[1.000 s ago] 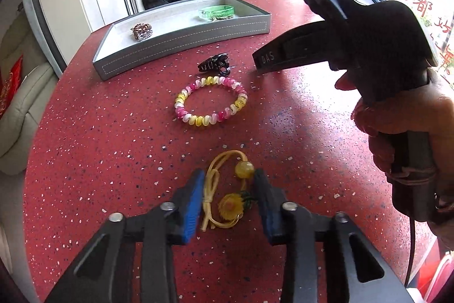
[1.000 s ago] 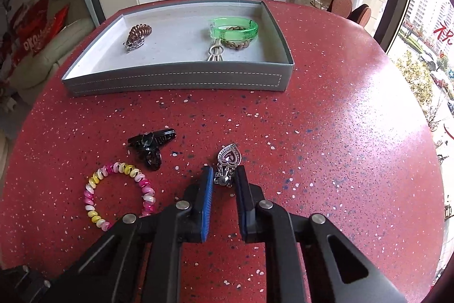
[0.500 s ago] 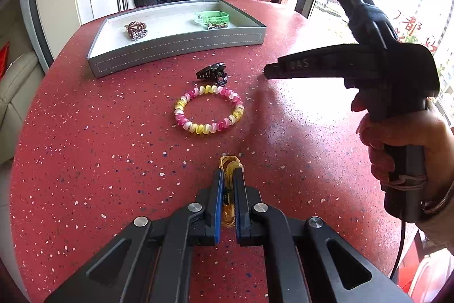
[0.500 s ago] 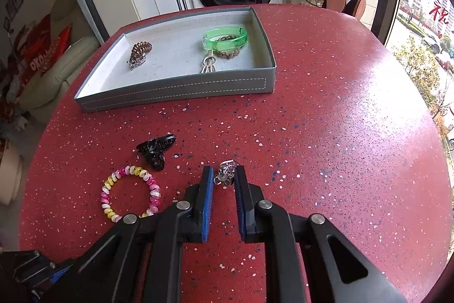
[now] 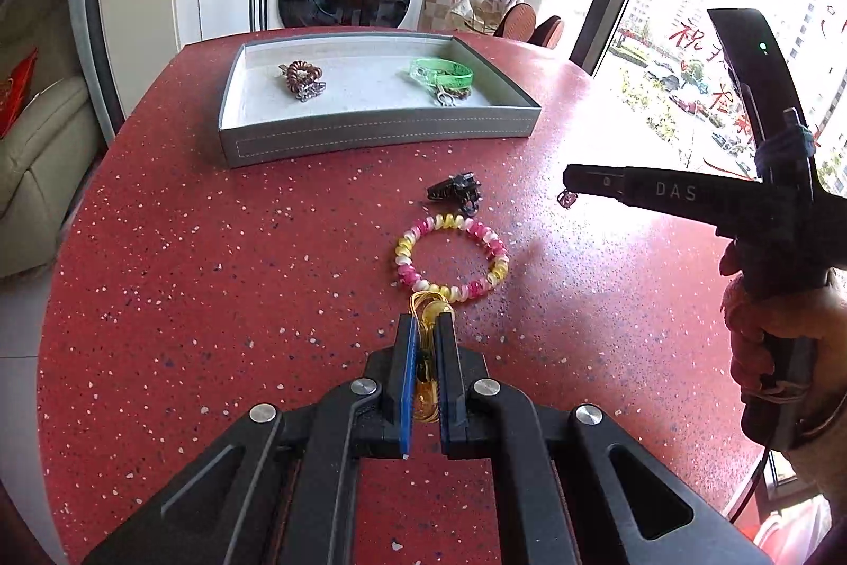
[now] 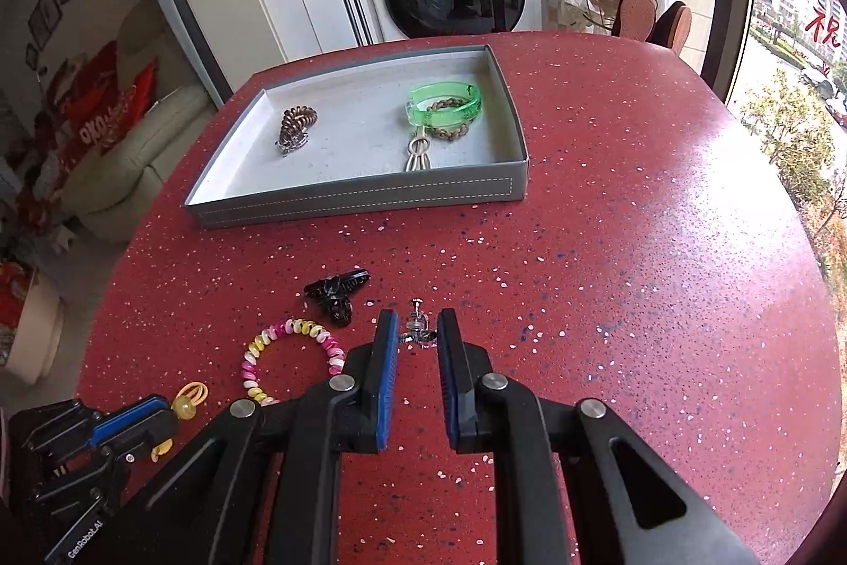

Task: Organize jewelry
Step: 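Carry the yellow hair tie and purple-stone pendant with both tools into the tray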

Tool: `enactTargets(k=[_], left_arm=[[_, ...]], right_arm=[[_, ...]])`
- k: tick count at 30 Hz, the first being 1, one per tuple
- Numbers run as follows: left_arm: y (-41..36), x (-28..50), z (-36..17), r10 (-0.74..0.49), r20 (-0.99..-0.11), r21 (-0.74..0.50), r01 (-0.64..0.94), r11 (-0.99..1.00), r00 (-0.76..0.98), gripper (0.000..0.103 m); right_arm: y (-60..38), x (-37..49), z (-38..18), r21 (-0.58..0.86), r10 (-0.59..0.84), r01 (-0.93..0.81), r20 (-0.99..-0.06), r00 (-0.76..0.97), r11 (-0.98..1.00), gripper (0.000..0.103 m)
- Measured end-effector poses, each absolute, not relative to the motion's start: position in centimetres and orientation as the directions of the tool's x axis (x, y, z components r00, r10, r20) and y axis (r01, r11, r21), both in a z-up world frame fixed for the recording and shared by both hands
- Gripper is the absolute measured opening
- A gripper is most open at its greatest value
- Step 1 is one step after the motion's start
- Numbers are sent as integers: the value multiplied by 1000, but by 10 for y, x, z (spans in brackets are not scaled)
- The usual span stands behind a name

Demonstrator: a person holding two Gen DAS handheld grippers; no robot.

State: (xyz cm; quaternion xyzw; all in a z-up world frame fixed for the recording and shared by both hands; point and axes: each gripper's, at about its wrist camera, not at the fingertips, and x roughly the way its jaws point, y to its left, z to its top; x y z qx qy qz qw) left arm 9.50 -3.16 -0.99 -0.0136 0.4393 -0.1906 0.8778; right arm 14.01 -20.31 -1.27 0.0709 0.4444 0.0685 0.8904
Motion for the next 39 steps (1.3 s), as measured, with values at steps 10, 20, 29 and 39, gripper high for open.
enactTargets(k=[10,20,29,39], left_arm=[[-15,133,17,-352,-732,-196,314,929,583,24],[-4,195,47,-340,-702,-186,300,936,625,24],[0,266,40,-289,-718,-159,255,954,634,24],[-12,318,8,-202,-755,-79,220,972,623,24]], right_arm=[[-198,159,14,231,235,-86,-755,612,969,16],[-187,217,32,246,263,-114,-743,616,962,16],[-178,274,15,293,298,-106,-755,584,950,16],[-171,311,-21,271,271,-82,-795,543,959,16]])
